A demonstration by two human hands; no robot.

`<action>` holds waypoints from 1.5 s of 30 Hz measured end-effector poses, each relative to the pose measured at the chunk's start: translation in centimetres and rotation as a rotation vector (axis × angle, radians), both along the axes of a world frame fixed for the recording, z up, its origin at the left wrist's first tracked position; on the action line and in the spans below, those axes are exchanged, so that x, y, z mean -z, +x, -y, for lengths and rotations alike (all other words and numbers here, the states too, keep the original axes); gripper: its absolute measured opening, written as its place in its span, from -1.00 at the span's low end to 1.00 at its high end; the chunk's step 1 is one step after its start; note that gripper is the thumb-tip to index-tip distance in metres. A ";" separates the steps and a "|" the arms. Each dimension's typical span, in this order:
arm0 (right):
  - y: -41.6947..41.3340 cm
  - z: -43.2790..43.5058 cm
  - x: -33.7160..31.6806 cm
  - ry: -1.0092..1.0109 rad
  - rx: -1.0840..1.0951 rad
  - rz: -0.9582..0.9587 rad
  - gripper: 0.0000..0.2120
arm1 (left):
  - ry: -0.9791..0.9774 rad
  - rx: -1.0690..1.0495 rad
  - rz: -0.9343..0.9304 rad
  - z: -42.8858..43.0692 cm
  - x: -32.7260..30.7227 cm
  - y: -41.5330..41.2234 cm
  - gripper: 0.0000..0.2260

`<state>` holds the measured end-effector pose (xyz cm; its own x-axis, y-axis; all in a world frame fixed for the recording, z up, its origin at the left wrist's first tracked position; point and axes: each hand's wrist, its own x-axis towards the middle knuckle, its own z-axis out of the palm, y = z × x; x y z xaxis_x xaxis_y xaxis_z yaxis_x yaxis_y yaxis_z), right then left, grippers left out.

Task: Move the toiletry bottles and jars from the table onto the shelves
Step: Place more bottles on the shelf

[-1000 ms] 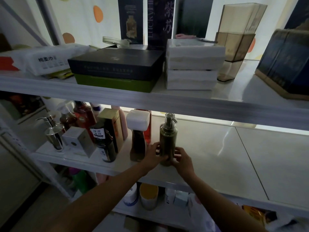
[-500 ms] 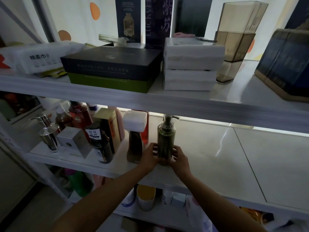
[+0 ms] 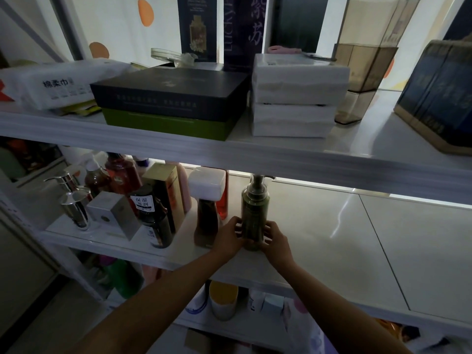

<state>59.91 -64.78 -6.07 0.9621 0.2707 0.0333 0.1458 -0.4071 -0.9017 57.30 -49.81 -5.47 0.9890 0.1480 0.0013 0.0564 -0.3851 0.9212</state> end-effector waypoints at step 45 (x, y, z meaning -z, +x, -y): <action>-11.5 -4.4 -0.6 -0.949 -0.540 0.181 -0.03 | 0.965 0.233 -0.255 -8.4 1.7 -17.1 -0.03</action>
